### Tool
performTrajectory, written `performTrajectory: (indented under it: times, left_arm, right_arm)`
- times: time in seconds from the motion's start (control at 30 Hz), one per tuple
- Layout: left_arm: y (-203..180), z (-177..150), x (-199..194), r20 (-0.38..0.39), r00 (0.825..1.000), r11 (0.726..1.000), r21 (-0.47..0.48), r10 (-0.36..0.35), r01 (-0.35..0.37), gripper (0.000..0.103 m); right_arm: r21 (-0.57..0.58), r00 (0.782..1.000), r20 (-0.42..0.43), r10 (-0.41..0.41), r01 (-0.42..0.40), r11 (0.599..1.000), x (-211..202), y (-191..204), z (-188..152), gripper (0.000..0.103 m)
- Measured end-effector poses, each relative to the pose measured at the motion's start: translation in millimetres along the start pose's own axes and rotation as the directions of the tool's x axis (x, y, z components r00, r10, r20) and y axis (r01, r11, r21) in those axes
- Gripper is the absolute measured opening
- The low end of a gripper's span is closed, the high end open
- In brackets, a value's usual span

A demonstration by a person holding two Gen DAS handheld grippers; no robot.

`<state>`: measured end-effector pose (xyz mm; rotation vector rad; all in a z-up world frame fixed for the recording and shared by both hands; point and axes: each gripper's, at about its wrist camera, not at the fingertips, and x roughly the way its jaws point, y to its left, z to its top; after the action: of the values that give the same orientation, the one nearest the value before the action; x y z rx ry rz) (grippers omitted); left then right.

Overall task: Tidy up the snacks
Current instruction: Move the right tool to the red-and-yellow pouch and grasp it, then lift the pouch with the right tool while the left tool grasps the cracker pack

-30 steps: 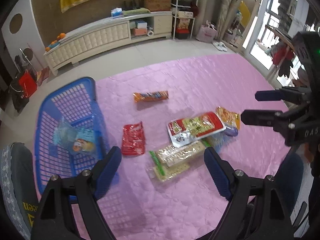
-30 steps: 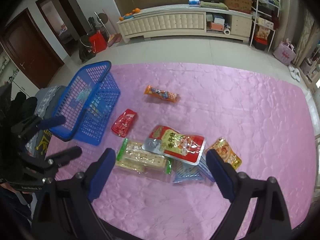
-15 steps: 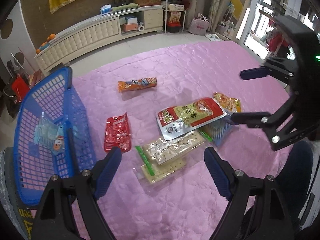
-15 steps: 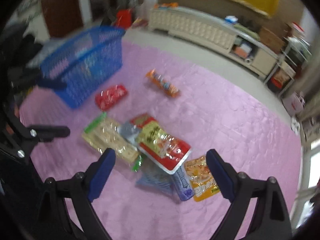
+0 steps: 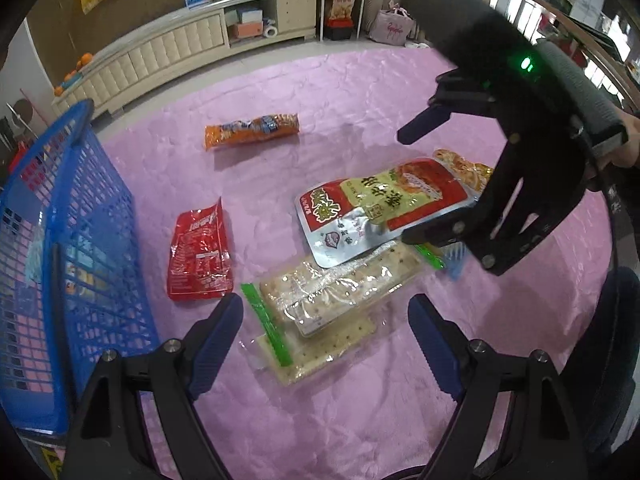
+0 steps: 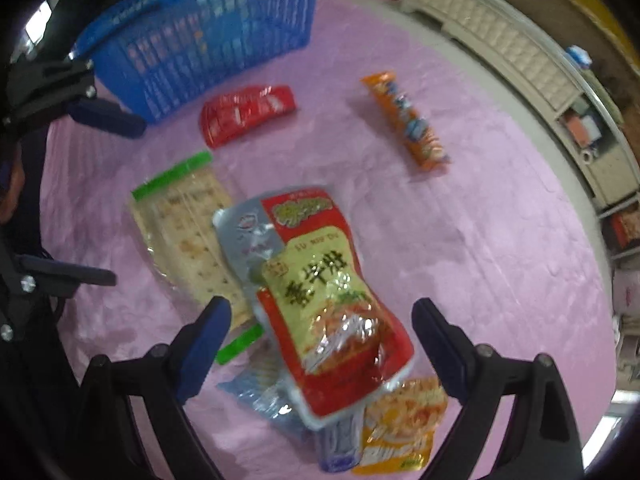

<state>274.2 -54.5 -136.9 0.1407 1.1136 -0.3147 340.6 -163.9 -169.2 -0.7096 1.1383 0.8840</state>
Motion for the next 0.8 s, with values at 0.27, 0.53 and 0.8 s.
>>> performTrajectory:
  times: [0.27,0.53,0.8]
  left_arm:
    - [7.4,7.4,16.6,-0.023,0.999,0.999,-0.007,0.033,-0.033,0.083]
    - [6.1,2.2,15.3,-0.025,0.999,0.999,-0.008,0.049,-0.049,0.083]
    - [-3.4,-2.1,2.4,-0.006,0.999,0.998,0.026,0.052,-0.051,0.083]
  right_arm:
    - [-0.079,0.988,-0.084,0.133,-0.14,0.987,28.2,-6.8,10.6,0.086]
    - [-0.014,0.984,-0.042,0.173,-0.174,0.985,17.4,-17.8,5.1,0.032]
    - [0.158,0.993,0.081,0.083,-0.095,0.983,-29.5,-13.7,-22.2,0.029]
